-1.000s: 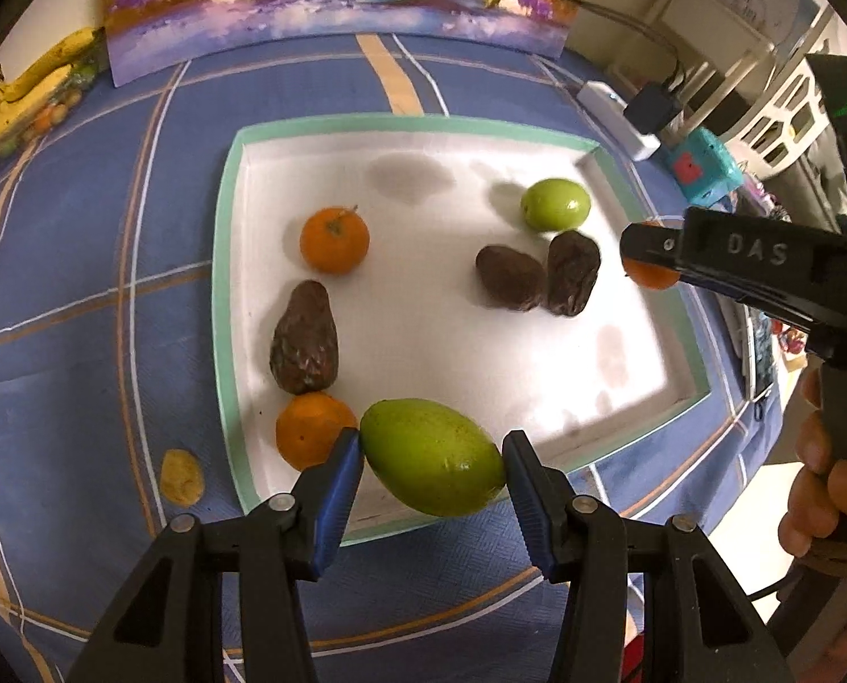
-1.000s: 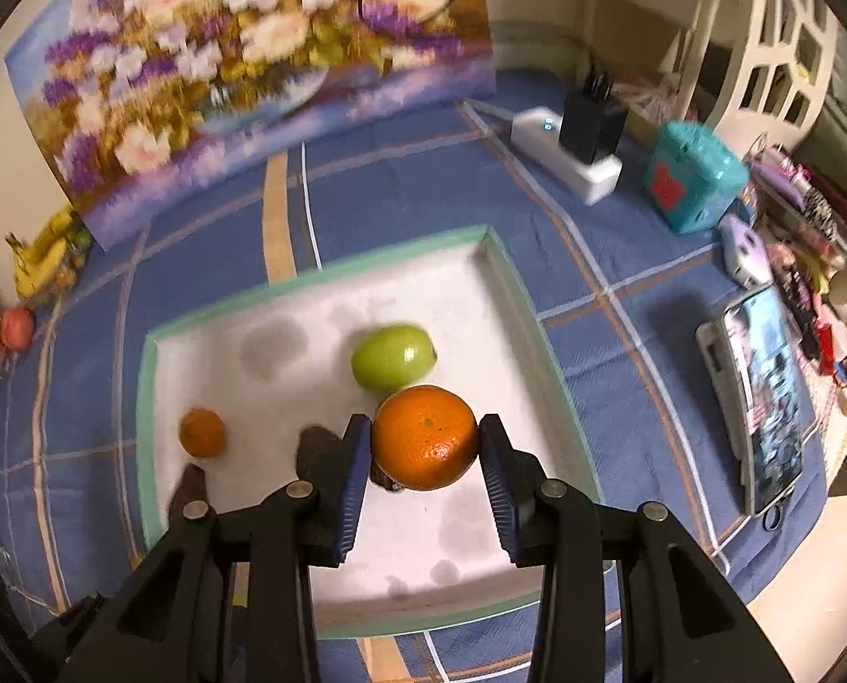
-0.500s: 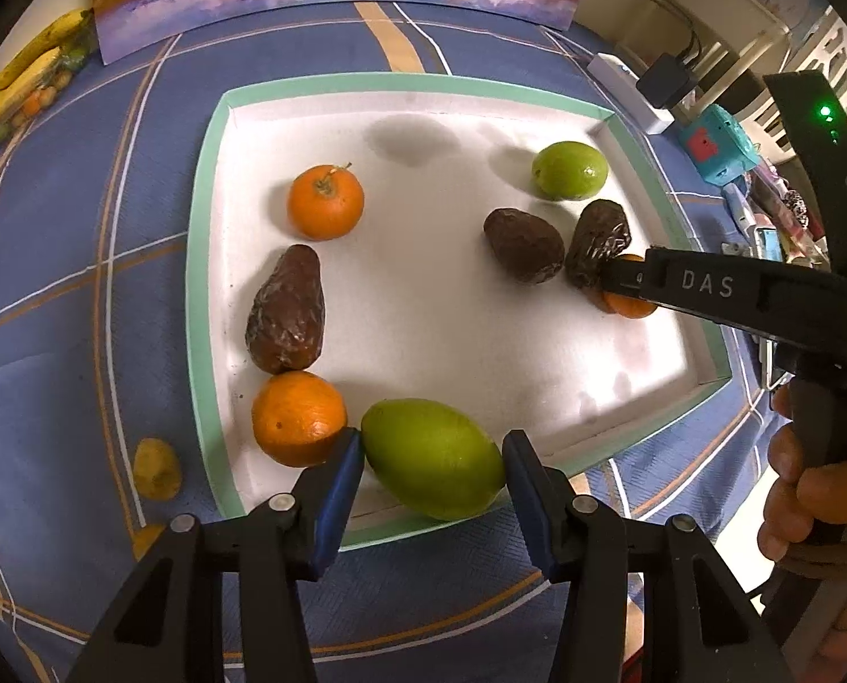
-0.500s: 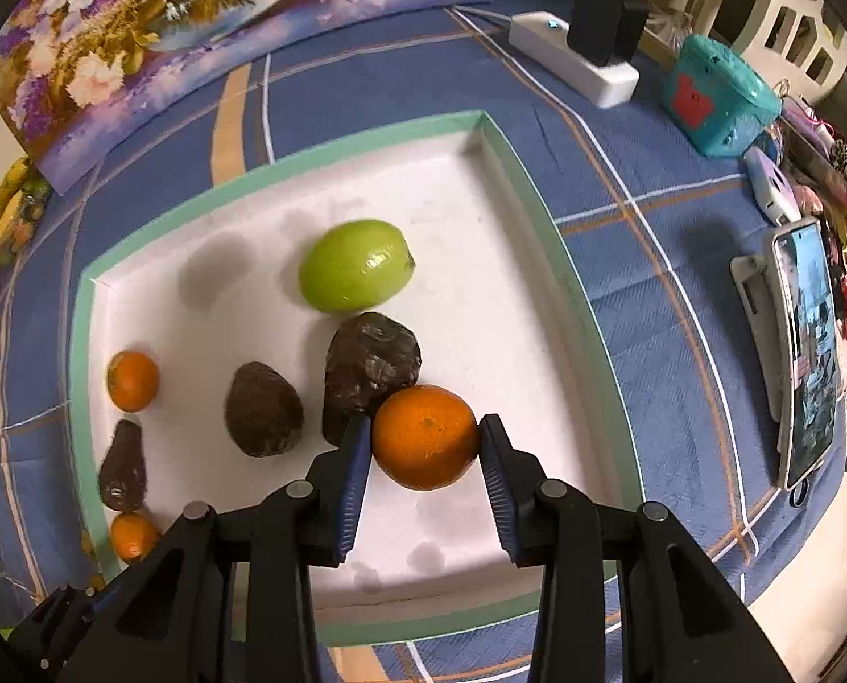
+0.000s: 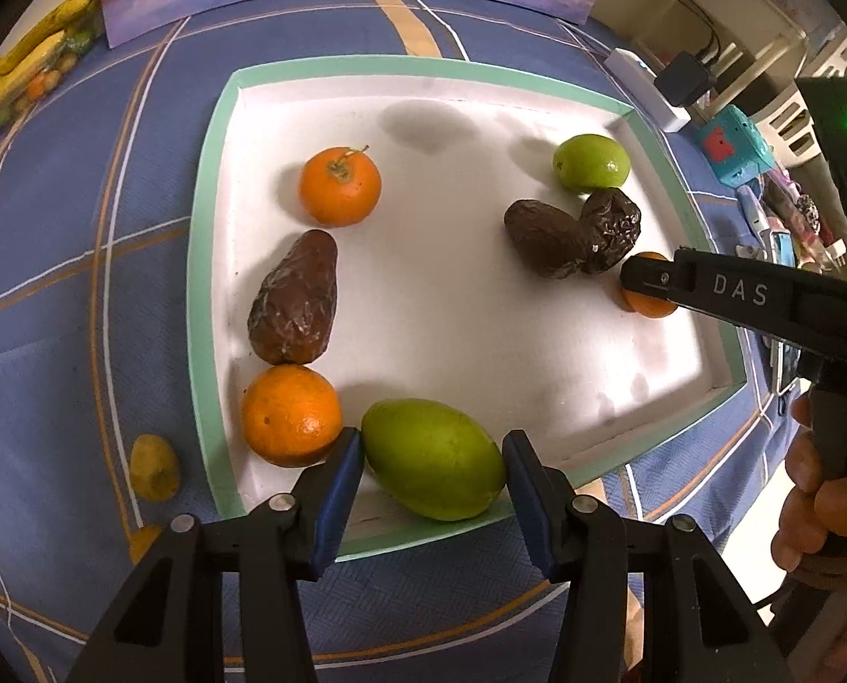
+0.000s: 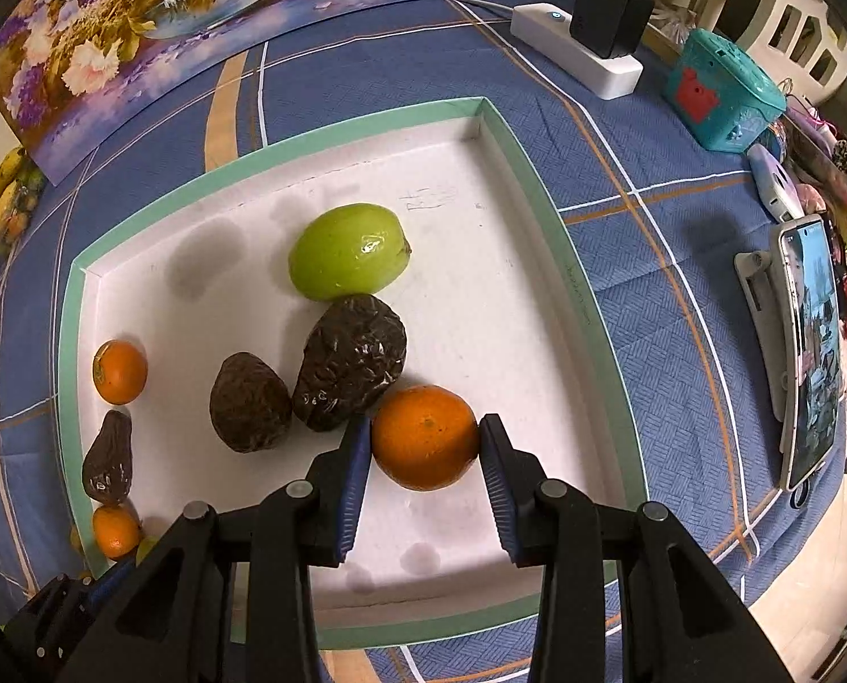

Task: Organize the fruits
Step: 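Open the left gripper to release the mango while the right gripper releases the orange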

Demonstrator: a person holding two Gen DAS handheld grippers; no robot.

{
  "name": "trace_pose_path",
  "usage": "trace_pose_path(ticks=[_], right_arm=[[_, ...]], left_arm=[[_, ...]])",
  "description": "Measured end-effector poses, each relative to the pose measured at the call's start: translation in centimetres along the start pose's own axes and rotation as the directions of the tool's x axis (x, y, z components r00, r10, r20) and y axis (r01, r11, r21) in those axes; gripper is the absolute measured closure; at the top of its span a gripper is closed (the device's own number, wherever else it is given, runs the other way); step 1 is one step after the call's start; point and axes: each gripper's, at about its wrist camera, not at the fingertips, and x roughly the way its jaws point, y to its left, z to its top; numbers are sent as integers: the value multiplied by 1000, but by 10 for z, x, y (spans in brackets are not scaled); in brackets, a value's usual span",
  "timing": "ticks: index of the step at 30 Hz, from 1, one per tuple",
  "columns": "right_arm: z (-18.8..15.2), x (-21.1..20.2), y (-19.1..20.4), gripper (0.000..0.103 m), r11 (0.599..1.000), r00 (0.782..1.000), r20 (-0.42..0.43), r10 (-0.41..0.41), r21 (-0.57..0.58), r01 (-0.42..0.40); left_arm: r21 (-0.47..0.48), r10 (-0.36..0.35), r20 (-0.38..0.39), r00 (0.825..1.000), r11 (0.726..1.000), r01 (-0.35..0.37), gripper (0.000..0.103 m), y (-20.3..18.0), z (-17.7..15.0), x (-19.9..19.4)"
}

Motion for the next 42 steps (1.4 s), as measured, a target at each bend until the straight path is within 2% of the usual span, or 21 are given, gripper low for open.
trace_pose_path(ticks=[13, 21, 26, 29, 32, 34, 35, 36, 38, 40, 42], right_arm=[[1, -2, 0, 62, 1000, 1000, -8, -8, -5, 7], [4, -30, 4, 62, 1000, 998, 69, -14, -15, 15], [4, -44, 8, 62, 1000, 994, 105, -5, -26, 8], [3, -45, 8, 62, 1000, 994, 109, -4, -29, 7], [5, -43, 9, 62, 999, 994, 106, -2, -34, 6], [5, -42, 11, 53, 999, 994, 107, 7, -46, -2], [5, -43, 12, 41, 999, 994, 110, 13, -51, -7], [5, -43, 14, 37, 998, 993, 114, 15, -59, -9], [4, -46, 19, 37, 997, 992, 128, 14, -78, -4], [4, -48, 21, 33, 996, 990, 138, 14, -88, -2], [4, -49, 23, 21, 996, 989, 148, 14, -95, 0]], left_arm=[[-24, -69, 3, 998, 997, 69, 44, 6, 2, -17], [-37, -108, 83, 991, 993, 112, 44, 12, 2, -46], [-73, -105, 116, 988, 991, 114, 44, 23, 5, -56], [-98, -78, 119, 990, 991, 90, 44, 31, 7, -58], [-126, -54, 119, 991, 990, 69, 35, 40, 8, -57], [-161, -32, 119, 992, 986, 51, 25, 48, 9, -57], [-179, -18, 119, 993, 983, 40, 24, 52, 9, -57], [-199, -2, 120, 993, 980, 26, 21, 57, 9, -57], [-244, 37, 127, 991, 970, -5, 17, 69, 9, -59], [-285, 74, 135, 988, 958, -32, 3, 78, 8, -60], [-322, 97, 148, 984, 946, -45, 0, 89, 7, -63]])
